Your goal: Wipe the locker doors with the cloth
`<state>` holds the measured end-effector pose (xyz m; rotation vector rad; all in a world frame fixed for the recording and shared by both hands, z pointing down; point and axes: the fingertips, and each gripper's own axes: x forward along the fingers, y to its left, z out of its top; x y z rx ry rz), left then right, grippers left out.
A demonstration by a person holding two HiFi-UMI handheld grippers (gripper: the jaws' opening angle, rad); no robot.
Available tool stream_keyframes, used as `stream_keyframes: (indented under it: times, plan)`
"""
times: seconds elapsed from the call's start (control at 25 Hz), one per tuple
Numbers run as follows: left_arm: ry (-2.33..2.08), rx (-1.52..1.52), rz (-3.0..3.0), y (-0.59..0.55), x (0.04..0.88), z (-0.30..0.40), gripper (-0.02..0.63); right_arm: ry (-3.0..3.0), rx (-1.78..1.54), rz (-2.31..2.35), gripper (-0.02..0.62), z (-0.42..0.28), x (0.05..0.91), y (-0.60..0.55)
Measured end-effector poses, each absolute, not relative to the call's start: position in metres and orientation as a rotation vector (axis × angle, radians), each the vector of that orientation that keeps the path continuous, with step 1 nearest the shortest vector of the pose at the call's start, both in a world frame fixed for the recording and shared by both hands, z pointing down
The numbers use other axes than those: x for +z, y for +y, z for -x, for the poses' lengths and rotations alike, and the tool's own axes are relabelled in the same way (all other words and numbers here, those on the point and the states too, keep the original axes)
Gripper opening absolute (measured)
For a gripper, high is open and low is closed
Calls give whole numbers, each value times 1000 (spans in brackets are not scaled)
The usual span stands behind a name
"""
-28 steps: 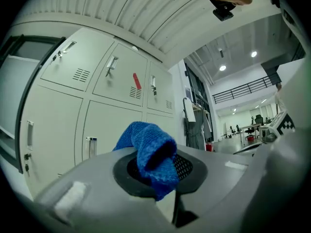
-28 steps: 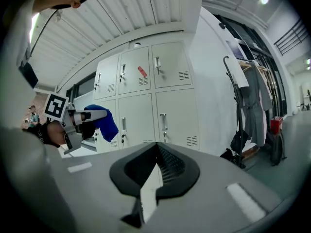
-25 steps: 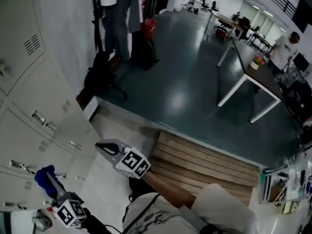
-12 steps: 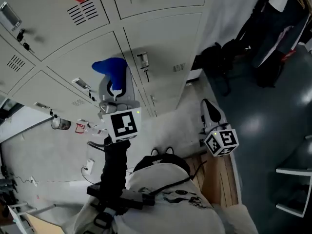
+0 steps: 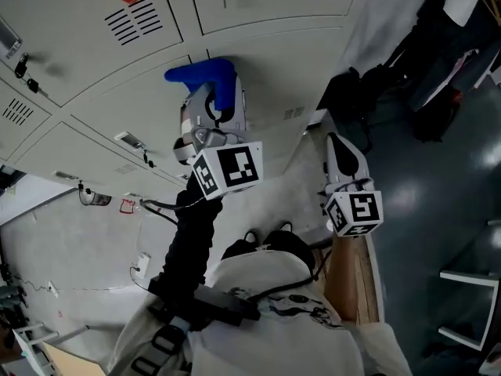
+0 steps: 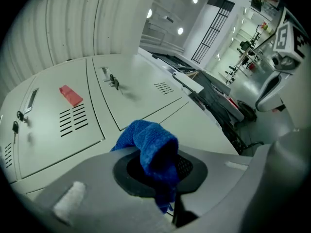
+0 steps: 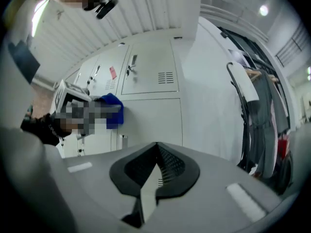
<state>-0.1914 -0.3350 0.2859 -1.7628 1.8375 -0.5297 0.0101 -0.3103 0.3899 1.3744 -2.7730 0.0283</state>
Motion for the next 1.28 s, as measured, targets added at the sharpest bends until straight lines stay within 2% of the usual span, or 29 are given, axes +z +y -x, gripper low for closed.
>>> stream_keyframes:
  times: [0.2,0.68,1.28]
  plan:
    - [1894,-621,1689,-360,303,191,37,-2801,-48,-1195,-2,10,392,-323]
    - [1977,-866,1709,-370,399,178,35,-2890,34,-936,-2,-16,410,-362]
    - [1986,-1189,1800,-375,524,165,32,-2886,130,-890,-2,-35,437,-372]
